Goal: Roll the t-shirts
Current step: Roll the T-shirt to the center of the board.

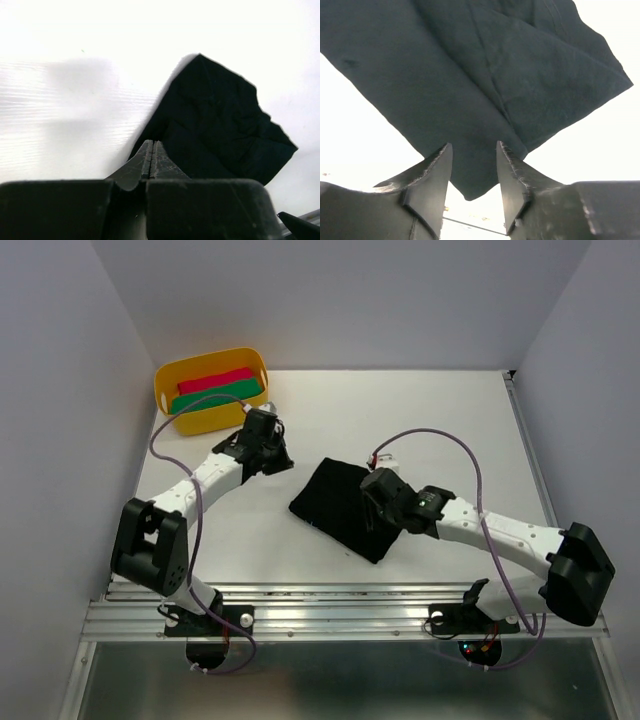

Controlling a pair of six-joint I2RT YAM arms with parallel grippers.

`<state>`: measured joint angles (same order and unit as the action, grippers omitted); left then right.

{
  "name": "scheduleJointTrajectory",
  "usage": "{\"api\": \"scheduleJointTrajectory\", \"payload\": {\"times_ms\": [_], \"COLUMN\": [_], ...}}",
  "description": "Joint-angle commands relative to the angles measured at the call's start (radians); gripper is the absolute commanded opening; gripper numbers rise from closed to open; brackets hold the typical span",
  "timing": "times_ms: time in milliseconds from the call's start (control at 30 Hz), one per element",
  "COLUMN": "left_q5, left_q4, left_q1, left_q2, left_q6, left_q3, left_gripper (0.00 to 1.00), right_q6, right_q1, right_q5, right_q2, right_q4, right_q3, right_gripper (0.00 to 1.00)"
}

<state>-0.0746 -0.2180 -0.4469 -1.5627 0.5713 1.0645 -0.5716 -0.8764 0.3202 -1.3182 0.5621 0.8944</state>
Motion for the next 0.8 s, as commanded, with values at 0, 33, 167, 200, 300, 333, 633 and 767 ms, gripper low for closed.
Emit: {"api": "scheduleJointTrajectory", "payload": {"times_ms": [0, 33, 167, 200, 300, 333, 633, 767], "left_q5": [0.015, 0.013, 0.012, 0.012, 0.006, 0.003, -0.045, -0.056], "left_q4": [-0.061, -0.067, -0.086, -0.086, -0.084, -0.081, -0.041, -0.029], "left_q1": [0.077, 0.088, 0.122, 0.126, 0.135, 0.139, 0.143, 0.146], "left_q2": [0.13, 0.142, 0.185, 0.191, 0.208, 0.211, 0.219, 0.222], "left_q6": [-0.028, -0.031, -0.036, -0.036, -0.033, -0.031, -0.01, -0.008], "left_q3": [0.035, 0.028, 0.006, 0.0, -0.024, -0.038, -0.113, -0.136], "left_gripper": [0.0, 0.0, 0.0, 0.0, 0.0, 0.0, 0.0, 0.0], "right_q6": [0.117, 0.125, 0.154, 0.164, 0.199, 0.205, 0.231, 0.248], "right_q1": [-0.064, -0.103, -0.199, -0.217, -0.28, -0.295, -0.338, -0.338], "right_q5": [0.088, 0.101, 0.149, 0.151, 0.148, 0.154, 0.253, 0.275], "right_q2": [0.017, 0.005, -0.054, -0.067, -0.122, -0.139, -0.321, -0.371], "right_q4": [0.07, 0.076, 0.099, 0.096, 0.078, 0.07, 0.003, -0.053], "right_q3": [0.063, 0.067, 0.089, 0.09, 0.101, 0.104, 0.109, 0.09], "right_gripper": [0.5, 0.53, 0.64, 0.66, 0.69, 0.7, 0.67, 0.57]}}
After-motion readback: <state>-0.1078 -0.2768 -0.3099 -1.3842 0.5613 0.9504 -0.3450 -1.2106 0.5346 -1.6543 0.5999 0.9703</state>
